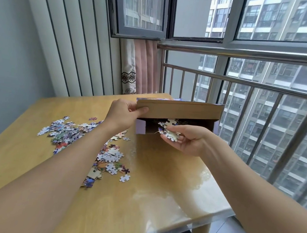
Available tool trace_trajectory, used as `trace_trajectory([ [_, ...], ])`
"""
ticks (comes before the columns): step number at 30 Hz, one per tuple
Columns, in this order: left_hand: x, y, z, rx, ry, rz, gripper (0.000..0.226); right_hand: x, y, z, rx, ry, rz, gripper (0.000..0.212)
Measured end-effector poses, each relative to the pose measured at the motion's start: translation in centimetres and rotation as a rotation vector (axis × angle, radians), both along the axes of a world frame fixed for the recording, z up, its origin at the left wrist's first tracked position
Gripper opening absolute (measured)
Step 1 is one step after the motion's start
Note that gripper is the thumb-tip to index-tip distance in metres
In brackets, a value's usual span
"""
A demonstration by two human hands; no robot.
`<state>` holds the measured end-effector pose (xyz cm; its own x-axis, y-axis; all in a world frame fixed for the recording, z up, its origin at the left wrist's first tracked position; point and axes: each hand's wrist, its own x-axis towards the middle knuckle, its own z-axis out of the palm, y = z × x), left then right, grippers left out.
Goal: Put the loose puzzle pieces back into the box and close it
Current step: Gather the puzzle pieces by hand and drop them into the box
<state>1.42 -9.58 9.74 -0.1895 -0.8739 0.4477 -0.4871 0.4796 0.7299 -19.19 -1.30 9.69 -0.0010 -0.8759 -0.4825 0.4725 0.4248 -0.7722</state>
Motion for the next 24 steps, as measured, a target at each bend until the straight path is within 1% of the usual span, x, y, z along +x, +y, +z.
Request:
trace_trajectory([
  [7,-0.3,0.4,-0.2,-0.007,-0.017,-0.02,0.026,1.0,-0.1,0.8,-0.048,0.034,-0.09,0.019],
  [10,-0.6,0.7,0.1,-0.008,0.001,-0.038,0.024,1.5,-0.8,1.0,-0.084,0.072,-0.15,0.023],
  [13,-0.9,1.0,0.7,-0.01,0.013,-0.055,0.02,2.0,-2.0,1.4,-0.124,0.065,-0.231,0.026],
  [16,-1.0,1.1,1.6,-0.017,0.057,-0.078,0.016,2.5,-3.1,1.9,-0.124,-0.001,-0.33,0.018],
  [18,-1.0,1.2,2.1,-0.016,0.062,-0.092,0.014,2.7,-3.3,2.2,-0.172,-0.007,-0.375,0.026],
  [21,-0.8,1.1,2.5,-0.008,0.08,-0.061,0.013,2.2,-2.8,2.4,-0.17,0.311,-0.338,0.029],
  [23,-0.5,0.9,2.6,-0.009,0.11,-0.018,0.015,1.6,-2.6,1.8,-0.242,0.58,-0.207,0.032],
  [24,-0.5,0.8,2.6,-0.012,0.115,0.003,0.015,1.2,-2.5,1.5,-0.284,0.764,-0.118,0.033],
])
